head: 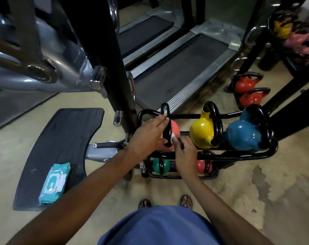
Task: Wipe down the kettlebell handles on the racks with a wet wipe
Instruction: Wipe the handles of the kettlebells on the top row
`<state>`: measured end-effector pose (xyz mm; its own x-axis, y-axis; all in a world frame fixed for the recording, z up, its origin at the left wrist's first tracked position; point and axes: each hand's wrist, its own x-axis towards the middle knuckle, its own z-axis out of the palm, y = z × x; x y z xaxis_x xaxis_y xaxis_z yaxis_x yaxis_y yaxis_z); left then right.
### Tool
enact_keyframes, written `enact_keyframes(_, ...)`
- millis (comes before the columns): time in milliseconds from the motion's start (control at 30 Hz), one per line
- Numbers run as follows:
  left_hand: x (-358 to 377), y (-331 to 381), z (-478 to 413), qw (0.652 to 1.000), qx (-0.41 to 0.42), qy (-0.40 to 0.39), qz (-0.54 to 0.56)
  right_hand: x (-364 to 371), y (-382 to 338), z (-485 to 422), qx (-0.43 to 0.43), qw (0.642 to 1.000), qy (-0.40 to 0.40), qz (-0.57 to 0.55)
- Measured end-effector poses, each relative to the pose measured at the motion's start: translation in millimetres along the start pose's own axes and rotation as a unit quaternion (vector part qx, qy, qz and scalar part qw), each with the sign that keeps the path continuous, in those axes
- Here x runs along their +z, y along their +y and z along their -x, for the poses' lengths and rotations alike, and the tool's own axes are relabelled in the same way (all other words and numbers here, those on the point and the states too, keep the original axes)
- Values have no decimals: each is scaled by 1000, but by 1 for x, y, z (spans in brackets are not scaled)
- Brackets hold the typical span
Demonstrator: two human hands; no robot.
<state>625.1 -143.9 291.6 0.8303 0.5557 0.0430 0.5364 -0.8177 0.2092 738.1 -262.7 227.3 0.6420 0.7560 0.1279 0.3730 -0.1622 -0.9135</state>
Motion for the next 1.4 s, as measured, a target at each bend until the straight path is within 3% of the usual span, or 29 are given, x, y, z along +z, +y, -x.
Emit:
enact_keyframes(133, -3, 5, -4, 1000, -11, 4, 1, 6, -6, -9, 98, 992, -46, -63)
enact_keyframes(300, -3, 8, -4, 1000, -11, 8, 3, -8, -16, -29, 149, 979, -97, -103)
enact_keyframes(500, -2, 9, -6, 1000, -11, 13, -5, -15, -28, -43, 146, 971, -178, -71)
enact_keyframes(667, -3, 13, -5, 1000, -25, 9, 11, -14, -38, -77, 179, 966, -151, -111)
enact_keyframes(767, -2, 15, -5, 999, -35, 11, 20, -10, -33, -73, 261, 937, -162, -165)
enact_keyframes(900, -3, 18, -4, 999, -41, 15, 24, -2, -39, -84, 292, 914, -120, -253)
enact_keyframes(1000, -1, 16, -4, 997, -55, 9, 48, -3, -44, -79, 322, 894, -145, -275)
enact_keyframes(1167, -10, 2, -20, 993, -69, 17, 94, -16, -15, -43, 163, 965, -173, -110)
enact_keyframes(1333, -17, 4, -28, 995, -61, 1, 74, -9, 16, 3, 16, 999, -44, -8)
enact_keyframes(1400, -21, 3, -30, 996, -51, -12, 66, -5, 13, 8, -26, 999, -33, 19)
